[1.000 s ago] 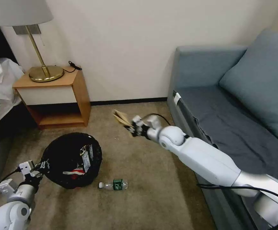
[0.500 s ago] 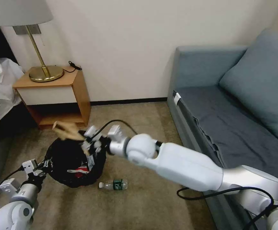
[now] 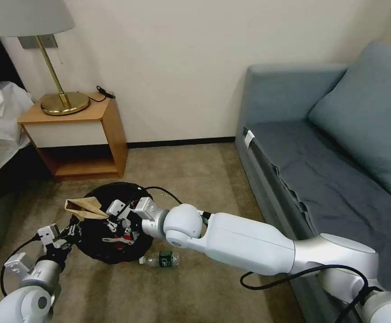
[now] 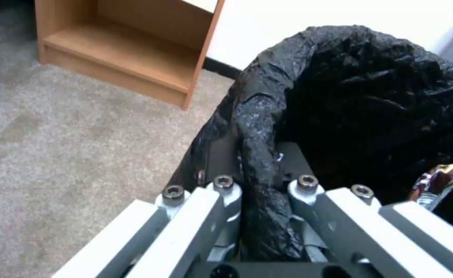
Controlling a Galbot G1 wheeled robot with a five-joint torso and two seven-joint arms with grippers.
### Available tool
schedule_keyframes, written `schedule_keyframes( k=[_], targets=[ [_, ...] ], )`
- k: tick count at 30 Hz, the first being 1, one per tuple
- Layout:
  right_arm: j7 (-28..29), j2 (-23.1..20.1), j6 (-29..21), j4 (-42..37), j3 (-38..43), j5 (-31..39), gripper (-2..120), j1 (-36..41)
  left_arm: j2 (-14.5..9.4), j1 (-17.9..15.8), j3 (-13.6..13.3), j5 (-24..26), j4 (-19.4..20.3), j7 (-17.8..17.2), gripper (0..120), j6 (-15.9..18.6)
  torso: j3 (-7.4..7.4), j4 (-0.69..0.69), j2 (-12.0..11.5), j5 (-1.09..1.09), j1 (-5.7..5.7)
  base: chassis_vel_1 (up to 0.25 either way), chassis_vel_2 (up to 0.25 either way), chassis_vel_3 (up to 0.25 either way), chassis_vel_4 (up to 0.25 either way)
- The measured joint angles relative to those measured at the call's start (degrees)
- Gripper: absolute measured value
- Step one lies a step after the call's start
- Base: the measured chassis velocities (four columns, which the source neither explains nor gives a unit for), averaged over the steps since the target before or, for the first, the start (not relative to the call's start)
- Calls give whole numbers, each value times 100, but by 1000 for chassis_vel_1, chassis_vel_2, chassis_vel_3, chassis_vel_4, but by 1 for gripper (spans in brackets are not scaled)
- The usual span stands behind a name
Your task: Pick up the trash bin, then pick up the garbage on the floor and place it into the trash bin.
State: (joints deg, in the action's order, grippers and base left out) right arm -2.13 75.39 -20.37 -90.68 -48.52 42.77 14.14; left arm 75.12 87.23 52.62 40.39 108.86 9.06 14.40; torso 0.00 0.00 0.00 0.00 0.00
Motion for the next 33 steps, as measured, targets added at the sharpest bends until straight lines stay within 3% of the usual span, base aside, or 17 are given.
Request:
schedule_keyframes(
  k=[13, 20, 26, 33],
  targets=[
    [-52, 168, 47, 460, -122, -226, 4, 22, -20, 76, 90, 82, 38, -4, 5, 0, 0, 0, 0, 0, 0, 0, 0, 0, 0],
    [-53, 70, 31, 369, -120, -272, 34, 22, 6, 53, 91, 96, 22, -5, 5, -2, 0, 0, 0, 0, 0, 0, 0, 0, 0],
    [-51, 40, 28, 355, -78, -353, 51, 23, 17, 28, 87, 96, 8, -7, 5, -2, 0, 0, 0, 0, 0, 0, 0, 0, 0],
    [-47, 57, 50, 373, -30, -410, 83, 36, -18, 5, 130, 120, -66, -9, 5, -6, 0, 0, 0, 0, 0, 0, 0, 0, 0]
  ],
)
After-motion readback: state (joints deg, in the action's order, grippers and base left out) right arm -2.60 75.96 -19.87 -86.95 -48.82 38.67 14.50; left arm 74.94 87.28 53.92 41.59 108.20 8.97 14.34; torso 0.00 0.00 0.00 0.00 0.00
